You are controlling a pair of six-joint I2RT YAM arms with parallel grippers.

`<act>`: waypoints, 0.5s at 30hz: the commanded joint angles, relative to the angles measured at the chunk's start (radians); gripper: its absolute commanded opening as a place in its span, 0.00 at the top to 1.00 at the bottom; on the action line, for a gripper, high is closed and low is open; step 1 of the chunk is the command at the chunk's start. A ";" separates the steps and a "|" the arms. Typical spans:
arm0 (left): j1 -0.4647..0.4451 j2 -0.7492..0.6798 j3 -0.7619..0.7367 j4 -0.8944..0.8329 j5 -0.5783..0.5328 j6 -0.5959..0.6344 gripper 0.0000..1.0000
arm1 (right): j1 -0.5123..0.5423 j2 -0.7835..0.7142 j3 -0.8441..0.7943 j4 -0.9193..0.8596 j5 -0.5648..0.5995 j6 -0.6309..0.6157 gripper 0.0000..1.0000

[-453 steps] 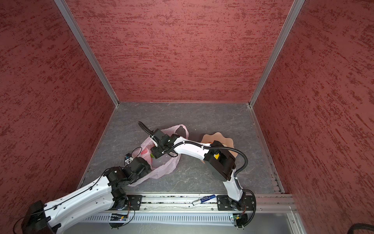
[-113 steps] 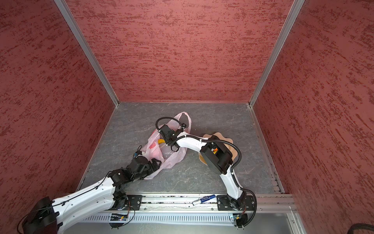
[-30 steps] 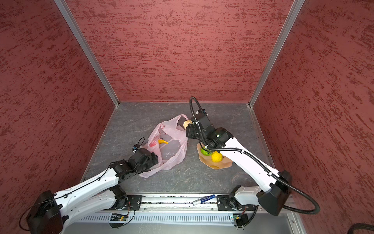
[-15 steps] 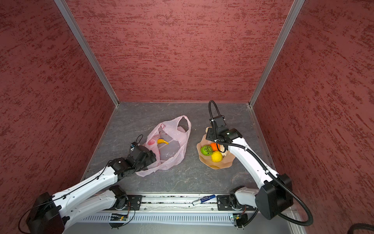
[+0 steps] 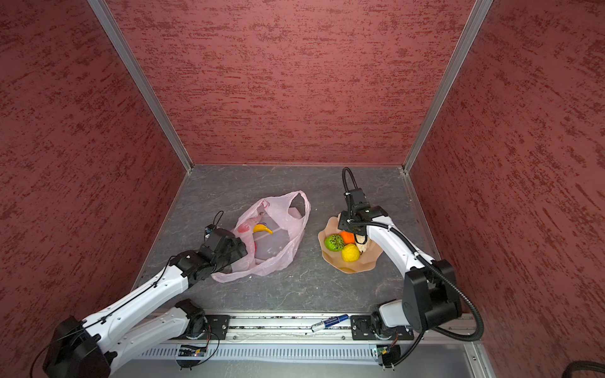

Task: Take the fake fruits out of the plastic bag
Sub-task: 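Drop tan fruit into bowl with right gripper while left gripper lifts bag rim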

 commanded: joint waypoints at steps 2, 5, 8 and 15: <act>0.025 0.019 0.030 -0.002 0.015 0.042 0.04 | -0.011 0.029 -0.001 0.049 -0.028 -0.015 0.56; 0.041 0.041 0.040 -0.002 0.020 0.056 0.04 | -0.019 0.064 0.009 0.049 -0.030 -0.023 0.56; 0.056 0.055 0.051 -0.001 0.025 0.068 0.04 | -0.027 0.083 0.021 0.048 -0.031 -0.029 0.54; 0.101 0.065 0.064 0.007 0.035 0.094 0.04 | -0.029 0.104 0.022 0.051 -0.047 -0.026 0.47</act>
